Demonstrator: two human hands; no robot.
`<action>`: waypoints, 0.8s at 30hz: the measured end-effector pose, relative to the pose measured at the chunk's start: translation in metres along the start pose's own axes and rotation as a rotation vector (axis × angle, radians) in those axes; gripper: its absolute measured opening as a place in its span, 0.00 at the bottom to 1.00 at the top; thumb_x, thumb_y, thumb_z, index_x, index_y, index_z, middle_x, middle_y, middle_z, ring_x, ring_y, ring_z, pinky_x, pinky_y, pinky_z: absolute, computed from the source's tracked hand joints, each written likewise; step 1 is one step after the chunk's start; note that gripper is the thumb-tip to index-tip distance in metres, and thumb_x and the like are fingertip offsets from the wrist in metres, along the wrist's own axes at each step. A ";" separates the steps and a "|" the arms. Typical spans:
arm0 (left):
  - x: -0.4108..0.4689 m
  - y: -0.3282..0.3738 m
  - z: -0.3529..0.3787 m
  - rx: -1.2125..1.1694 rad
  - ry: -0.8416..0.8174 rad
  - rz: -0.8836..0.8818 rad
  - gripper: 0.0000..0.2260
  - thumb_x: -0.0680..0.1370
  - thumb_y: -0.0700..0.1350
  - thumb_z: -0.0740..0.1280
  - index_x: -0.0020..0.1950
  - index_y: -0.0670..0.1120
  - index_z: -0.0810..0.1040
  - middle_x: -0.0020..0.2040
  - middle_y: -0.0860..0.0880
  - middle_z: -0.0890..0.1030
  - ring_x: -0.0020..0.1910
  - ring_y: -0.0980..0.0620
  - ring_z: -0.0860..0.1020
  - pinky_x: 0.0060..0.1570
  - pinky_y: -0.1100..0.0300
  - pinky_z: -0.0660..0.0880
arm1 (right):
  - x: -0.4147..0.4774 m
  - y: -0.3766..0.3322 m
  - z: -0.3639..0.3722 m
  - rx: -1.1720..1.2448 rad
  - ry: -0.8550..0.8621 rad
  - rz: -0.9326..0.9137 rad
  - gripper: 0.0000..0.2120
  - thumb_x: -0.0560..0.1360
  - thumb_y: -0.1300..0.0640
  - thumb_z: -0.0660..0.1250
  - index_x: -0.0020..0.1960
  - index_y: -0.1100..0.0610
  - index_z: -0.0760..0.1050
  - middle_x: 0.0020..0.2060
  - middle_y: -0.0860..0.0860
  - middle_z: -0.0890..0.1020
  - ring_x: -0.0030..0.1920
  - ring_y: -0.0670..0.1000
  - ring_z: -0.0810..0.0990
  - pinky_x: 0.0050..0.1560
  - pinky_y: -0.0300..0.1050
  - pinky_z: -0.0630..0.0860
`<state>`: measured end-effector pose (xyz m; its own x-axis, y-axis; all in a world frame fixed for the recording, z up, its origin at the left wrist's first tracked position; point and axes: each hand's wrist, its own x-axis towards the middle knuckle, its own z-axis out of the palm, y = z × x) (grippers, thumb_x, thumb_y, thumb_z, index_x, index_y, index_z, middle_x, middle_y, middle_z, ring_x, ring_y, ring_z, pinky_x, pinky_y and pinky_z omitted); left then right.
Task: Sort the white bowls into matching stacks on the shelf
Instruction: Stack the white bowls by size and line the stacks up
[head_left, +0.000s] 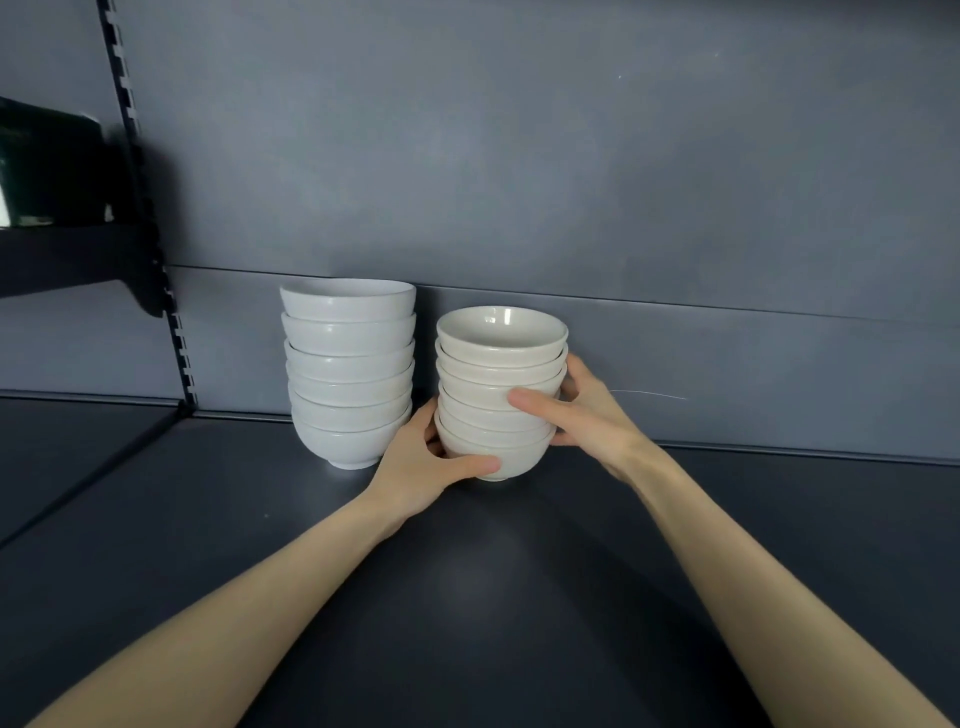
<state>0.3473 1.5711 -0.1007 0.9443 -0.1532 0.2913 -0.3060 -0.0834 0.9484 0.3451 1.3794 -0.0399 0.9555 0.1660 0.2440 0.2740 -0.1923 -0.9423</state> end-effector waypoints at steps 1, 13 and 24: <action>0.000 -0.001 0.000 0.010 0.014 0.005 0.32 0.65 0.38 0.79 0.66 0.52 0.72 0.57 0.57 0.81 0.55 0.62 0.79 0.48 0.71 0.76 | 0.000 0.000 0.000 0.001 -0.005 -0.001 0.33 0.70 0.53 0.74 0.71 0.46 0.63 0.59 0.42 0.77 0.59 0.43 0.76 0.51 0.46 0.80; -0.002 -0.003 -0.002 -0.005 0.128 0.071 0.29 0.66 0.33 0.77 0.59 0.57 0.72 0.52 0.60 0.80 0.48 0.72 0.78 0.44 0.76 0.73 | 0.005 0.003 0.006 0.020 -0.019 0.004 0.36 0.71 0.49 0.72 0.73 0.44 0.59 0.64 0.41 0.74 0.64 0.46 0.73 0.55 0.48 0.77; -0.002 -0.004 -0.003 -0.003 -0.011 0.095 0.32 0.71 0.40 0.74 0.72 0.52 0.67 0.64 0.59 0.77 0.62 0.63 0.75 0.57 0.69 0.73 | 0.007 0.005 0.005 -0.012 -0.010 0.021 0.39 0.69 0.45 0.73 0.75 0.44 0.57 0.67 0.42 0.72 0.66 0.47 0.72 0.61 0.53 0.74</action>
<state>0.3468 1.5750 -0.1048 0.9098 -0.1707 0.3783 -0.3935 -0.0650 0.9170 0.3530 1.3845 -0.0439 0.9600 0.1711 0.2218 0.2552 -0.2074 -0.9444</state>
